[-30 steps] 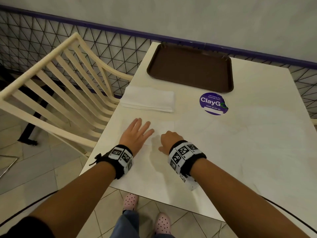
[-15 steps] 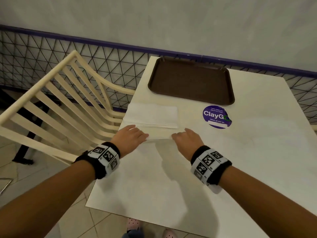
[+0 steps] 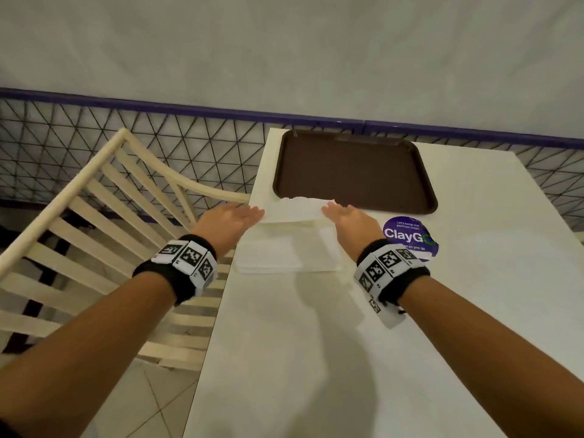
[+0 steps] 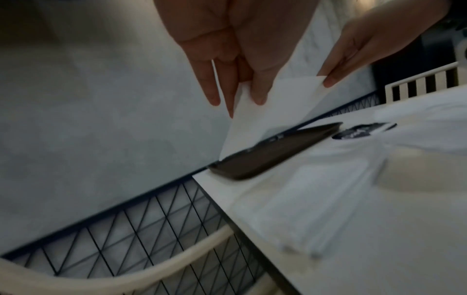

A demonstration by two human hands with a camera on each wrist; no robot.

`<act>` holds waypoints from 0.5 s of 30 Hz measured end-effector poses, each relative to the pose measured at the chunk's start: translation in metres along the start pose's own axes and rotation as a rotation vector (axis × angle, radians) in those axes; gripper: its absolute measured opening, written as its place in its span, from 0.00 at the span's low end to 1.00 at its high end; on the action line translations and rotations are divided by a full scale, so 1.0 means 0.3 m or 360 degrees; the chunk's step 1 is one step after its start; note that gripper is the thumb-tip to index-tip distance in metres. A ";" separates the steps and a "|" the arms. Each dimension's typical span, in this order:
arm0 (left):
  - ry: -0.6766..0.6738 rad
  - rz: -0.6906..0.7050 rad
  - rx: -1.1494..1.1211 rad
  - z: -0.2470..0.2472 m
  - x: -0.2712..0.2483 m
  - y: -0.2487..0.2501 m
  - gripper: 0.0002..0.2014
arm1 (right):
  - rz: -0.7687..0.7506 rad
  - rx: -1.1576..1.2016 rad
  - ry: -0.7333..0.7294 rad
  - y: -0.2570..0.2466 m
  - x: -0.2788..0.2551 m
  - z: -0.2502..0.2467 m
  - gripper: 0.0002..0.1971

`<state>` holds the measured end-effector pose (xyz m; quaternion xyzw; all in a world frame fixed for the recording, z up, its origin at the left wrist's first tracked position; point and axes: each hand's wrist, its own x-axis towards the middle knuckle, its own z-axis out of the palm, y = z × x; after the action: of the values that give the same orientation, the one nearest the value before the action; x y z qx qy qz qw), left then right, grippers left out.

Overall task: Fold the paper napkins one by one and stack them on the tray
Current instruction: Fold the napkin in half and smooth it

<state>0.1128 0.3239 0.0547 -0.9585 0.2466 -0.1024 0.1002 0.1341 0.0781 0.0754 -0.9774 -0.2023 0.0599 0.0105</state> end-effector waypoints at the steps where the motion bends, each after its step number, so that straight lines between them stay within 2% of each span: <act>1: -0.0012 0.0041 -0.0009 0.041 -0.011 0.006 0.33 | -0.0004 0.0023 -0.0032 -0.004 -0.003 0.035 0.29; 5: -0.0188 0.0037 -0.0126 0.129 -0.045 0.070 0.37 | -0.0012 0.0079 -0.0235 -0.020 -0.022 0.166 0.32; 8: -0.0420 -0.0050 -0.0190 0.169 -0.057 0.110 0.31 | -0.0030 0.0091 -0.0387 -0.031 -0.038 0.222 0.32; 10: -0.0349 -0.0060 -0.0302 0.186 -0.069 0.116 0.31 | -0.0030 0.0095 -0.0420 -0.032 -0.042 0.242 0.31; 11: -0.0419 -0.0045 -0.0312 0.195 -0.071 0.116 0.32 | -0.0031 0.0095 -0.0418 -0.031 -0.042 0.248 0.31; 15: -0.0439 0.0009 -0.0241 0.270 -0.081 0.096 0.36 | -0.0024 0.0093 -0.0426 -0.027 -0.039 0.265 0.30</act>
<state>0.0989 0.3225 -0.0335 -0.9676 0.2401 0.0493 0.0609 0.1105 0.0807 -0.0017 -0.9585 -0.2073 0.1955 0.0125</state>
